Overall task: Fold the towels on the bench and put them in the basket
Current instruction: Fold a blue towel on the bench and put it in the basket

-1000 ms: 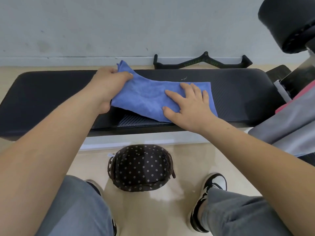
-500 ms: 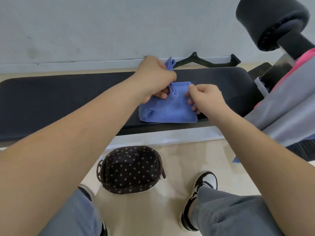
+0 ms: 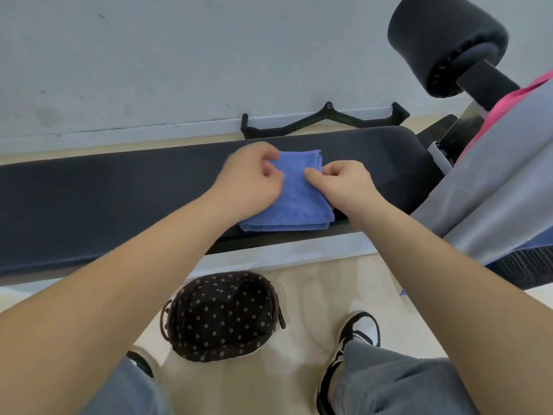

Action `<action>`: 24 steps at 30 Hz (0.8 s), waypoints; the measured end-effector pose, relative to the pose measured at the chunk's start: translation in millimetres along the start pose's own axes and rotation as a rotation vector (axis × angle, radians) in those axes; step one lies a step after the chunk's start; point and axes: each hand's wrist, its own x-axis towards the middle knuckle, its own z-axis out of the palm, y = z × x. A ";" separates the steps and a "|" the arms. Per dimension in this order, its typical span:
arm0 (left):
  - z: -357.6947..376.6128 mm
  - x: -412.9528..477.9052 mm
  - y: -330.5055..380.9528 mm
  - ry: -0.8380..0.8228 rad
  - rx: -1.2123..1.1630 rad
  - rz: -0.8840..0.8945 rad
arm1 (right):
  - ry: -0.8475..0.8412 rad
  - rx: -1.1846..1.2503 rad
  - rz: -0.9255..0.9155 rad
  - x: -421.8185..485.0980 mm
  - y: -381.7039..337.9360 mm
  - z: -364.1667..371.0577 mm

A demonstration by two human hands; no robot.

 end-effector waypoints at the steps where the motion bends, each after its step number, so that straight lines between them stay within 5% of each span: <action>1: -7.6 -3.6 -9.1 0.082 0.055 0.002 | 0.001 -0.017 -0.003 -0.4 -1.4 0.7; 12: -18.5 -1.0 -41.9 0.052 -0.036 -0.235 | 0.020 -0.133 -0.108 -2.9 -13.7 16.3; 18: -11.6 -5.2 -36.1 -0.015 0.087 -0.199 | 0.089 -0.641 -0.080 -2.2 -7.8 14.6; 22: -9.9 -4.0 -32.6 -0.047 0.086 -0.194 | 0.219 -0.780 -0.453 -3.5 -10.1 15.1; 24: -14.2 -2.2 -32.3 -0.060 -0.047 -0.234 | 0.094 -0.746 -0.564 -0.8 -8.4 20.9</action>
